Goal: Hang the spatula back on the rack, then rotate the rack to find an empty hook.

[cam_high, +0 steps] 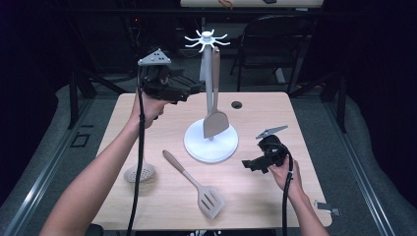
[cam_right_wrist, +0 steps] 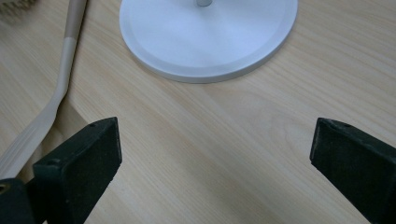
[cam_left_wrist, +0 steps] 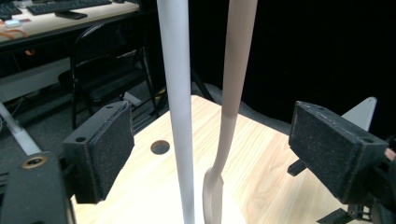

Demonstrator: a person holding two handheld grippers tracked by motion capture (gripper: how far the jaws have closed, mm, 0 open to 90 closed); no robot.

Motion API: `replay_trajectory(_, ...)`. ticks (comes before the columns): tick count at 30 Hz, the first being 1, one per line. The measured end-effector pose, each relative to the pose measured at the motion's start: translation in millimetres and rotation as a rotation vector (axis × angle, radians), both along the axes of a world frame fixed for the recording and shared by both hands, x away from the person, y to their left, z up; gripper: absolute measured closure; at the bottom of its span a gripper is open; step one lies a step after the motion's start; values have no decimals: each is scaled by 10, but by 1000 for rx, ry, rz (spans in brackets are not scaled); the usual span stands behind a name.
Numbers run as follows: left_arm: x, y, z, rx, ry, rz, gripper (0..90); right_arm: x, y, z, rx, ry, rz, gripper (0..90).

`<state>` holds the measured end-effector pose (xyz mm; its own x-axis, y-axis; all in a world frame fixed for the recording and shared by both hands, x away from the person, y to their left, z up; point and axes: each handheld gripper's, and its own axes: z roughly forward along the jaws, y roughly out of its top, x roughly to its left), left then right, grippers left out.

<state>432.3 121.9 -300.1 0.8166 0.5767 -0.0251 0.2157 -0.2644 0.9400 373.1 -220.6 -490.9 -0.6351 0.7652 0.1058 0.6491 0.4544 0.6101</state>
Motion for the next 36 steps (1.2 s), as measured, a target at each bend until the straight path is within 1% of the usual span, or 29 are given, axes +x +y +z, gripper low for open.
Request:
replay_trajectory(3,-9,8,73,-3,-16,6,162,2,1,-6,4,1,-3,19)
replay_trajectory(4,-9,9,94,-2,-23,13,178,5,-1,-8,-2,-4,-4,20)
replay_trajectory(6,-14,16,130,-9,-37,14,265,8,-4,-9,-6,4,-9,20)
replay_trajectory(7,-17,16,146,-10,-43,23,295,9,-2,-14,-6,4,-13,21)
replay_trajectory(8,-23,21,163,-7,-52,27,348,12,-8,-11,-13,10,-3,21)
replay_trajectory(9,-27,24,174,-18,-62,22,405,9,-4,-13,-13,8,-8,22)
replay_trajectory(10,-37,29,189,-23,-73,26,435,8,0,-14,-15,9,-8,27)
replay_trajectory(11,-45,31,205,-22,-85,26,512,9,1,-15,-15,9,-3,32)
replay_trajectory(14,-60,38,265,-21,-116,34,647,5,2,-16,-28,5,4,37)
replay_trajectory(17,-57,39,338,-14,-130,52,753,3,0,-21,-31,8,1,39)
replay_trajectory(19,-52,33,384,-13,-139,55,802,1,0,-18,-33,6,-3,43)
replay_trajectory(23,-39,-7,473,9,-163,66,825,6,12,-25,-37,5,1,49)
replay_trajectory(24,-33,-16,487,10,-165,66,832,5,18,-21,-36,12,2,51)
replay_trajectory(25,-25,-29,507,17,-170,78,838,4,21,-23,-43,3,0,56)
replay_trajectory(27,-3,-43,534,32,-174,86,855,-9,35,-10,-40,-8,-1,60)
replay_trajectory(28,6,-52,540,37,-179,104,861,-10,38,-11,-36,-12,1,60)
replay_trajectory(29,18,-58,541,45,-180,112,872,-9,34,-8,-51,-13,5,60)
replay_trajectory(31,46,-64,529,55,-176,129,884,-6,30,-12,-53,-5,3,59)
replay_trajectory(32,46,-64,529,55,-176,129,894,-6,30,-12,-53,-5,3,59)
replay_trajectory(33,73,-56,513,54,-169,140,899,0,12,1,-76,-3,2,58)
replay_trajectory(34,73,-56,513,54,-169,140,900,0,12,1,-76,-3,2,58)
replay_trajectory(36,109,-42,500,42,-158,157,900,1,6,0,-71,0,5,57)
